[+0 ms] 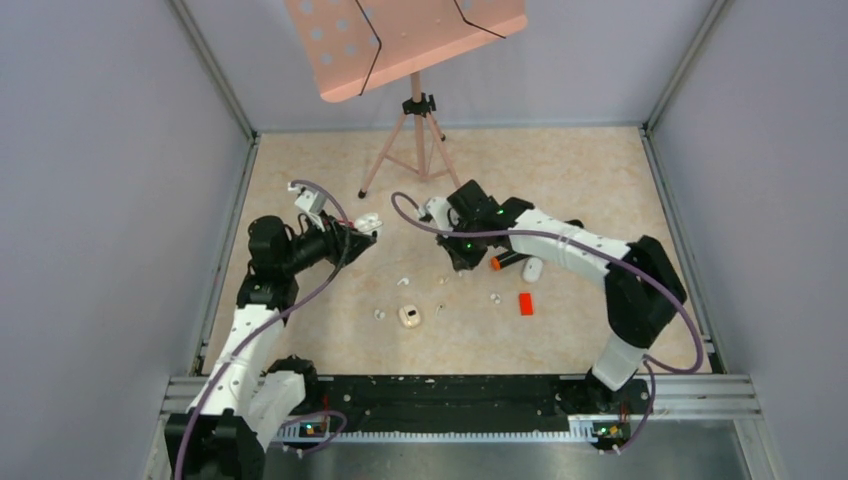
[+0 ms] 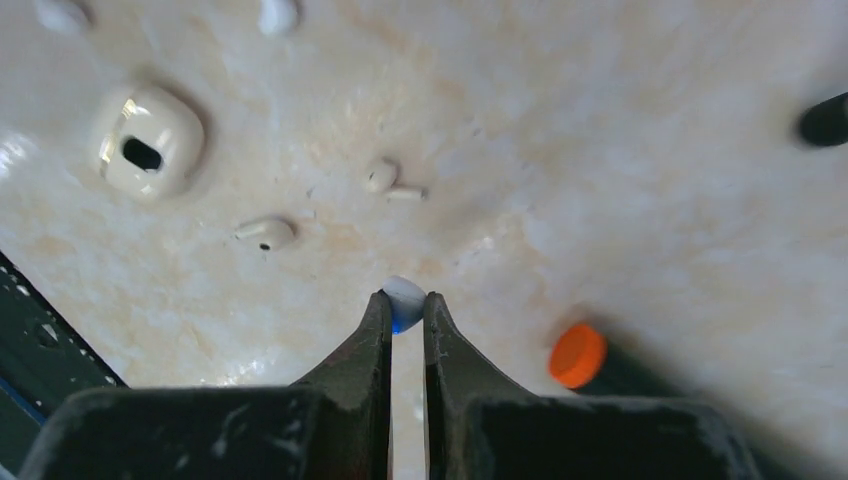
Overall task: Insert the wireless bluetooth earbuds into the charging case
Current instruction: Pick up the earbud from the center of the board.
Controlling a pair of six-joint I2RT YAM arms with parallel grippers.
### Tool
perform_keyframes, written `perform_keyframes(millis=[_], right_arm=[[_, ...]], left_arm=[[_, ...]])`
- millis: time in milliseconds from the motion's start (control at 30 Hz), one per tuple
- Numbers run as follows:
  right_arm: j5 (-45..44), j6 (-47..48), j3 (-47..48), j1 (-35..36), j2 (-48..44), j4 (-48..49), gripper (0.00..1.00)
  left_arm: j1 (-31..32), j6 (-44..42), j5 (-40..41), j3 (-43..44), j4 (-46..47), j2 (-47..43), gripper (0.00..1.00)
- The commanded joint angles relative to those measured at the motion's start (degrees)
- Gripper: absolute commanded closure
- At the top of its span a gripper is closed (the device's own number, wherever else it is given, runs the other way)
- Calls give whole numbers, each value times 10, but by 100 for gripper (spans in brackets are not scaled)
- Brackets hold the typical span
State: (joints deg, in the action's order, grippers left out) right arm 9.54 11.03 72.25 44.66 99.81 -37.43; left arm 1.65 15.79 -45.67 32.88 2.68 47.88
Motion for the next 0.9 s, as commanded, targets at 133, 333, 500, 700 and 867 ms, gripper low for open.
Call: perform_keyframes(millis=[133,333,500,700,867], right_arm=[[69,61,38,-22,-230,209,100],[121,46,69,-16,-246,297,100],[130,76,68,7,-247,331,100],[112,92,65,36,-241,344,100],[120,85,61,50,-233,351,100]], left_arm=[[40,0,-101,52,145,84,100],[96,-31,-138,91,151,107,100],[131,-51,-140,109,151,109,100],[144,-42,-78,111,158,96,100],[145,-38,-62,109,165,89,100]])
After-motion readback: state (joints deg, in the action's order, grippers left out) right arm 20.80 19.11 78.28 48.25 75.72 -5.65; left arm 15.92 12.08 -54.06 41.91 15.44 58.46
